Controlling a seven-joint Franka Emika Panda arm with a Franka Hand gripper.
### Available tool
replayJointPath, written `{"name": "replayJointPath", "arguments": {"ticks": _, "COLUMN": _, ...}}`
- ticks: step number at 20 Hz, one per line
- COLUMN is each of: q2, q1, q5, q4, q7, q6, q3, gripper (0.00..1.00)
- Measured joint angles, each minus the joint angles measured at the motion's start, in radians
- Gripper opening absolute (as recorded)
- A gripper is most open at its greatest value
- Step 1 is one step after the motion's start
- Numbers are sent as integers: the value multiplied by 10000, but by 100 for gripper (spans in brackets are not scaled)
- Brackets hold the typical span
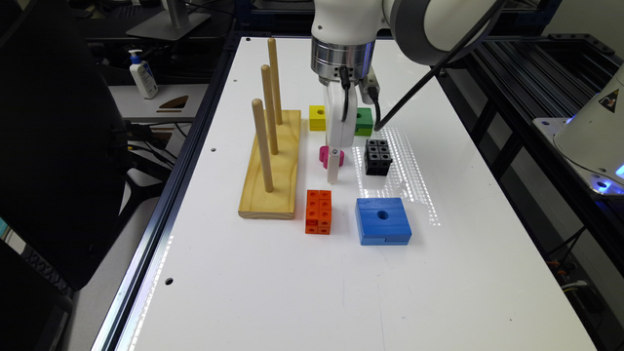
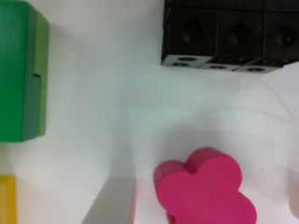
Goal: Pick up pink flower.
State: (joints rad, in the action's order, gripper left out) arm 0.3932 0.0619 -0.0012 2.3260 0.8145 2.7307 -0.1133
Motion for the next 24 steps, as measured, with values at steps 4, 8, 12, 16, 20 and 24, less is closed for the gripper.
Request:
{"name": "replayJointPath", "arguments": {"ticks": 4, "q2": 3, "q1": 0, "q5": 0, "q4": -4, "q7": 0, "q6": 1, "q3": 0, "gripper": 100}}
{"name": "replayJointPath", "arguments": {"ticks": 8, "q2": 4, "q1": 1, "q5": 0, "q4": -7, "q7": -1, "q6": 1, "q3": 0, "gripper": 0}}
{"name": "replayJointPath", "arguments": {"ticks": 12, "q2": 3, "q1": 1, "q5": 0, "q4": -6, "q7": -1, "q6": 1, "q3": 0, "gripper": 0}}
{"name": "replayJointPath", "arguments": {"ticks": 16, "q2": 2, "q1": 4, "q5": 0, "q4": -6, "q7": -1, "q6": -1, "q3": 10, "gripper": 0}}
{"name": "replayJointPath", "arguments": {"ticks": 20, "q2": 2, "q1": 4, "q5": 0, "q4": -6, "q7": -1, "q6": -1, "q3": 11, "gripper": 0}}
{"name": "replayJointPath", "arguments": {"ticks": 24, "q2": -11, "q1": 5, "q5": 0, "q4": -4, "q7": -1, "q6": -3, "q3": 16, "gripper": 0}}
